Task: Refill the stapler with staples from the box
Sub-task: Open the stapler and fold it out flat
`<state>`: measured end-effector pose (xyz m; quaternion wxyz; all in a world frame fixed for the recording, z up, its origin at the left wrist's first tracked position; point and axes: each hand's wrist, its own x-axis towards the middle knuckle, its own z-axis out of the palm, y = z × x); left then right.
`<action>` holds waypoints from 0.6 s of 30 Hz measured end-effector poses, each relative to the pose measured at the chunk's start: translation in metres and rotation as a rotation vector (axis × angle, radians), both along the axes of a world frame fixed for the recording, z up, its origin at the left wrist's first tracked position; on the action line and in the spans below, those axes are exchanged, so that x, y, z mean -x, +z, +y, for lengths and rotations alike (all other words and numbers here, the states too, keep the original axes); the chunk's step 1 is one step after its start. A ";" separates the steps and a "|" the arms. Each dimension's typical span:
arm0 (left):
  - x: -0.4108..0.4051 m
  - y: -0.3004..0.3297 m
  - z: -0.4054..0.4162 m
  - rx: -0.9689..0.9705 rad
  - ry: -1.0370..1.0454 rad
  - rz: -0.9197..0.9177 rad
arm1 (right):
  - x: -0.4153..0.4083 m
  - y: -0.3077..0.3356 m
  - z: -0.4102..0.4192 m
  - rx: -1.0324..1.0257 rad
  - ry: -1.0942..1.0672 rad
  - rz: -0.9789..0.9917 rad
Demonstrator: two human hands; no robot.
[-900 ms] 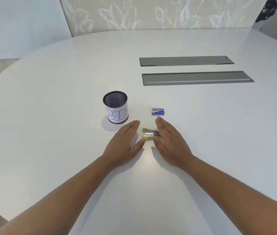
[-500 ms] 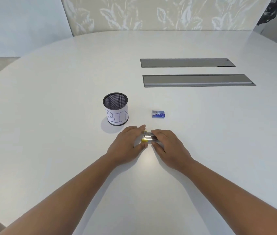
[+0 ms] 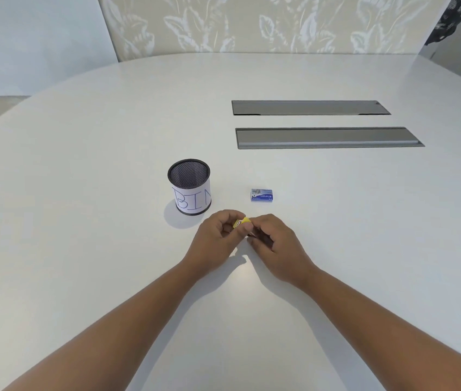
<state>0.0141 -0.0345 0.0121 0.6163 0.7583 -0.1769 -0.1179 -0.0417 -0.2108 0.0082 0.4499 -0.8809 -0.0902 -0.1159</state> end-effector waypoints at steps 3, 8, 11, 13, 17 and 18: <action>-0.001 0.002 -0.006 0.058 -0.017 0.057 | -0.001 0.000 0.006 -0.195 -0.078 0.095; -0.002 0.001 -0.008 0.194 -0.021 0.152 | -0.001 0.008 0.017 -0.534 -0.017 0.221; -0.002 0.001 -0.012 0.297 -0.008 0.239 | -0.001 0.010 0.017 -0.681 -0.027 0.266; 0.000 0.001 -0.017 0.354 0.013 0.280 | -0.002 0.010 0.015 -0.723 -0.092 0.280; 0.000 0.002 -0.023 0.463 0.074 0.369 | -0.002 0.007 0.015 -0.611 -0.121 0.222; -0.001 0.003 -0.024 0.483 0.078 0.394 | -0.002 0.006 0.015 -0.601 -0.114 0.211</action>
